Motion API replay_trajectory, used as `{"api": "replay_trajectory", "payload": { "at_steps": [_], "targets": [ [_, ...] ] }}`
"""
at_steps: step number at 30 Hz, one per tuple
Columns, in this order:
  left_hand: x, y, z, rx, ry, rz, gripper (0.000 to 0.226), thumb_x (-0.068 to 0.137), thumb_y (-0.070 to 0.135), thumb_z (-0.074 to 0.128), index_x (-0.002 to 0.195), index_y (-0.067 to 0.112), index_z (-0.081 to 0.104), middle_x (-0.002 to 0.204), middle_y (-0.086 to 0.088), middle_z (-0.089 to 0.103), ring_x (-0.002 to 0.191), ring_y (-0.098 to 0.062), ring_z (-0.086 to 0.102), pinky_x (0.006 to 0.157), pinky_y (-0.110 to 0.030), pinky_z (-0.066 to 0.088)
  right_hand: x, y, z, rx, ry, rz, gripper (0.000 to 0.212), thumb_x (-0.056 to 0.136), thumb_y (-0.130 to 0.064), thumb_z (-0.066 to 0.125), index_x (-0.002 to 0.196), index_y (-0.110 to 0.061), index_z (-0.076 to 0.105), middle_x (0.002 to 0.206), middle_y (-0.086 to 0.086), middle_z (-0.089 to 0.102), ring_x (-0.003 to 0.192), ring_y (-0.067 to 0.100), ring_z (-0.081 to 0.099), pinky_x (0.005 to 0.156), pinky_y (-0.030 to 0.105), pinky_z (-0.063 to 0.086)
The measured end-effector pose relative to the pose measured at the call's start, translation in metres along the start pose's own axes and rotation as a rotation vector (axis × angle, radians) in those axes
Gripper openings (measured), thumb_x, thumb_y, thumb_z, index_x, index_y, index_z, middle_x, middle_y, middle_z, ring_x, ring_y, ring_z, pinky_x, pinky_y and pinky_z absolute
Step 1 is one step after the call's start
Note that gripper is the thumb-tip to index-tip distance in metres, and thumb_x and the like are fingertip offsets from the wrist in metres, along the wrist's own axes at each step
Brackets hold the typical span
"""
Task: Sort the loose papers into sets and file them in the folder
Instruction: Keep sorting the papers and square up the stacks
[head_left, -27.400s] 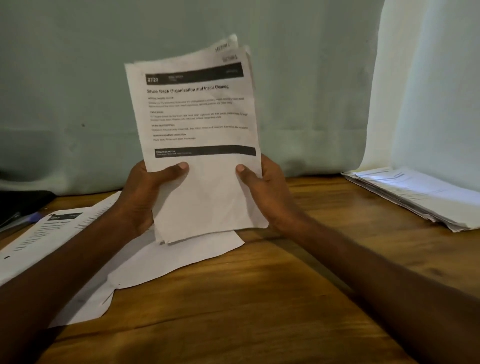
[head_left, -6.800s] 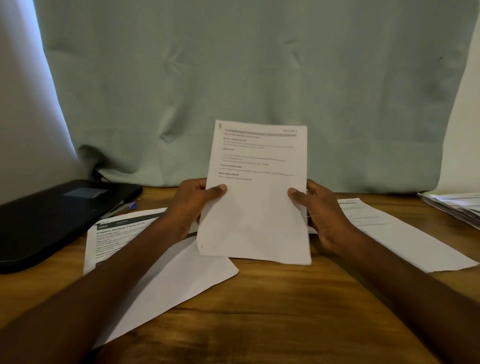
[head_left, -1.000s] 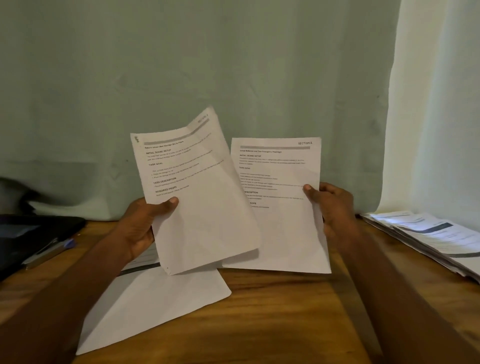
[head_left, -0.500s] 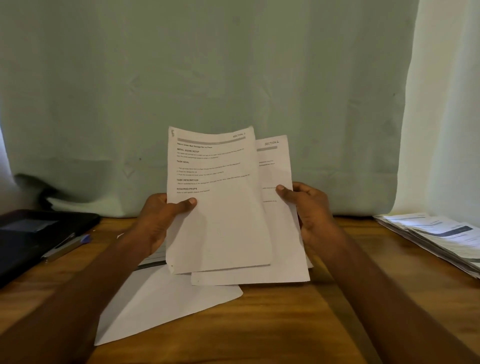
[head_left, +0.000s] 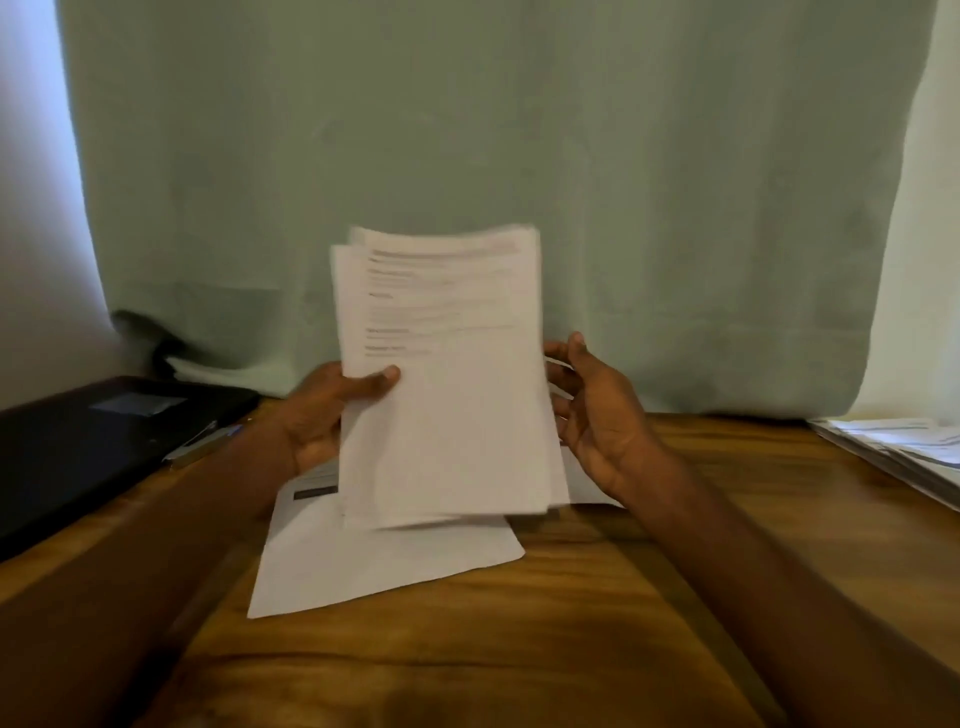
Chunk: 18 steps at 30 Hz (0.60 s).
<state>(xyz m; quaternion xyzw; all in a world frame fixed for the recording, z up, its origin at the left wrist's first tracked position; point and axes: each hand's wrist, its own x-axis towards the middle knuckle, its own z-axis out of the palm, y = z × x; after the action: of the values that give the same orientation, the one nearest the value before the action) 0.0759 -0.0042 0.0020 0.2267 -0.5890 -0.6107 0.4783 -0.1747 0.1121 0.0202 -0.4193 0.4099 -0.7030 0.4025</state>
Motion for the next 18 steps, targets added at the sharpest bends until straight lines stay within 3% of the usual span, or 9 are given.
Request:
{"api": "replay_trajectory", "payload": {
  "at_steps": [2,4,5,7,9,12,15,18],
  "targets": [
    [-0.007,0.005,-0.031,-0.086,0.074,0.047,0.068,0.077,0.021,0.087,0.140,0.014,0.061,0.137,-0.011,0.065,0.124,-0.032,0.064,0.097,-0.048,0.057,-0.004,0.010,0.005,-0.252,0.033,-0.041,0.031,0.107,-0.033,0.049,0.107,-0.013,0.072,0.099,0.007,0.078,0.081,0.020,0.076,0.074,0.038,0.063],
    [-0.015,0.006,-0.060,-0.182,0.125,0.031,0.057,0.088,0.011,0.071,0.143,0.017,0.058,0.138,-0.010,0.065,0.124,-0.030,0.064,0.096,-0.051,0.057,-0.006,0.032,0.008,-0.744,0.019,-0.251,0.021,0.104,-0.026,0.055,0.101,-0.018,0.074,0.095,0.001,0.077,0.078,0.014,0.073,0.076,0.039,0.062],
    [-0.018,0.007,-0.070,-0.217,0.158,0.022,0.056,0.088,0.008,0.067,0.143,0.018,0.058,0.136,-0.008,0.066,0.121,-0.029,0.066,0.094,-0.050,0.058,-0.009,0.042,0.010,-0.954,-0.037,-0.328,0.020,0.103,-0.029,0.057,0.101,-0.020,0.075,0.097,-0.004,0.075,0.082,0.012,0.070,0.080,0.038,0.060],
    [-0.021,0.007,-0.085,-0.231,0.233,0.038,0.057,0.087,0.006,0.066,0.142,0.018,0.059,0.134,-0.008,0.068,0.120,-0.028,0.067,0.095,-0.049,0.058,-0.016,0.060,0.022,-1.184,-0.157,-0.292,0.031,0.099,-0.049,0.059,0.108,-0.024,0.073,0.105,-0.007,0.072,0.092,0.009,0.065,0.089,0.036,0.055],
    [-0.021,0.006,-0.090,-0.214,0.285,0.051,0.059,0.086,0.003,0.067,0.142,0.017,0.058,0.135,-0.009,0.067,0.125,-0.031,0.063,0.100,-0.052,0.054,-0.023,0.068,0.033,-1.347,-0.237,-0.163,0.060,0.087,-0.076,0.054,0.121,-0.027,0.067,0.119,-0.005,0.067,0.105,0.013,0.060,0.090,0.037,0.052],
    [-0.020,0.003,-0.092,-0.174,0.336,0.033,0.057,0.087,0.001,0.067,0.140,0.016,0.060,0.132,-0.009,0.069,0.119,-0.030,0.066,0.090,-0.047,0.058,-0.030,0.073,0.043,-1.606,-0.245,-0.080,0.098,0.067,-0.099,0.042,0.134,-0.030,0.056,0.134,-0.002,0.058,0.117,0.019,0.056,0.085,0.037,0.048],
    [-0.018,0.000,-0.097,-0.143,0.362,0.003,0.054,0.090,0.000,0.067,0.141,0.017,0.059,0.132,-0.009,0.069,0.121,-0.032,0.064,0.093,-0.050,0.056,-0.034,0.075,0.045,-1.663,-0.245,-0.045,0.110,0.060,-0.104,0.040,0.141,-0.029,0.049,0.144,0.003,0.052,0.124,0.024,0.054,0.090,0.041,0.048],
    [-0.015,-0.002,-0.101,-0.127,0.404,-0.010,0.048,0.094,-0.002,0.063,0.138,0.017,0.060,0.130,-0.008,0.070,0.118,-0.031,0.065,0.092,-0.049,0.056,-0.034,0.074,0.045,-1.676,-0.278,-0.012,0.110,0.062,-0.102,0.042,0.145,-0.031,0.045,0.149,0.006,0.047,0.129,0.027,0.051,0.094,0.043,0.048]
  ]
}}
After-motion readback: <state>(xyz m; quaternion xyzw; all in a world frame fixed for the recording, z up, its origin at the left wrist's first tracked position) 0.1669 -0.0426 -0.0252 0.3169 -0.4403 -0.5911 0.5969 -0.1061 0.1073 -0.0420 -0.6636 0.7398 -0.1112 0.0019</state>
